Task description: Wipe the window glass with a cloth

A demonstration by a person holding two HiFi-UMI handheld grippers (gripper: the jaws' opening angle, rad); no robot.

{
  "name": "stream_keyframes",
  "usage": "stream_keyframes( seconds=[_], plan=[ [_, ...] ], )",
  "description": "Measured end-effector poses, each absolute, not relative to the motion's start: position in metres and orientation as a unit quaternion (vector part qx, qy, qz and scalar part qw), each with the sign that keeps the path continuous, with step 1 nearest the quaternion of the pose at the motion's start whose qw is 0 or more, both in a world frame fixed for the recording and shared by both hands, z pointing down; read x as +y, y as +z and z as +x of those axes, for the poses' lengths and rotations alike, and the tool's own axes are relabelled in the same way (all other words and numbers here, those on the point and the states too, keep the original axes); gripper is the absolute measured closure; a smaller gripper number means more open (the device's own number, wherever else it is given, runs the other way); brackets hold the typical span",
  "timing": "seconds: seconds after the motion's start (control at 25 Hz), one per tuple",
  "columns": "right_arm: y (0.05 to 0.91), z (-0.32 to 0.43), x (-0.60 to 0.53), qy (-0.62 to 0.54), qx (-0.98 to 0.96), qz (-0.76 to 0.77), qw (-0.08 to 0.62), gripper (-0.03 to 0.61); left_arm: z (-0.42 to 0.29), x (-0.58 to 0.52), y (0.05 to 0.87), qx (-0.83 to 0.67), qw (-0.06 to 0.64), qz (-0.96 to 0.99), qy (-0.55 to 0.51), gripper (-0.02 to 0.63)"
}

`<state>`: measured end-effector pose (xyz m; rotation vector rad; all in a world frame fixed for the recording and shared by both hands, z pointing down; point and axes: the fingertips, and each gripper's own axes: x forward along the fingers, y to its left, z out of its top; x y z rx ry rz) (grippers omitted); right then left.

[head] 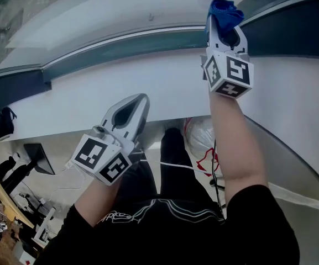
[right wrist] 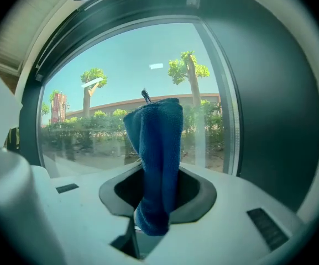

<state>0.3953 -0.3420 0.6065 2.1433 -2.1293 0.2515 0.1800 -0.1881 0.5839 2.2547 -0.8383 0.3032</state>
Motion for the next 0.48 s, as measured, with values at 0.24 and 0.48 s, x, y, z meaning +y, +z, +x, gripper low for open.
stream_keyframes(
  seconds=[0.24,0.48],
  plan=[
    [0.609,0.458,-0.335,0.099,-0.664,0.740,0.038,0.485,0.216,-0.187,0.586,-0.309,0.348,0.876,0.127,0.609],
    [0.616,0.482,-0.336,0.103,-0.651,0.751,0.045,0.485,0.240,-0.190,0.589,-0.301,0.348,0.878,0.133,0.609]
  ],
)
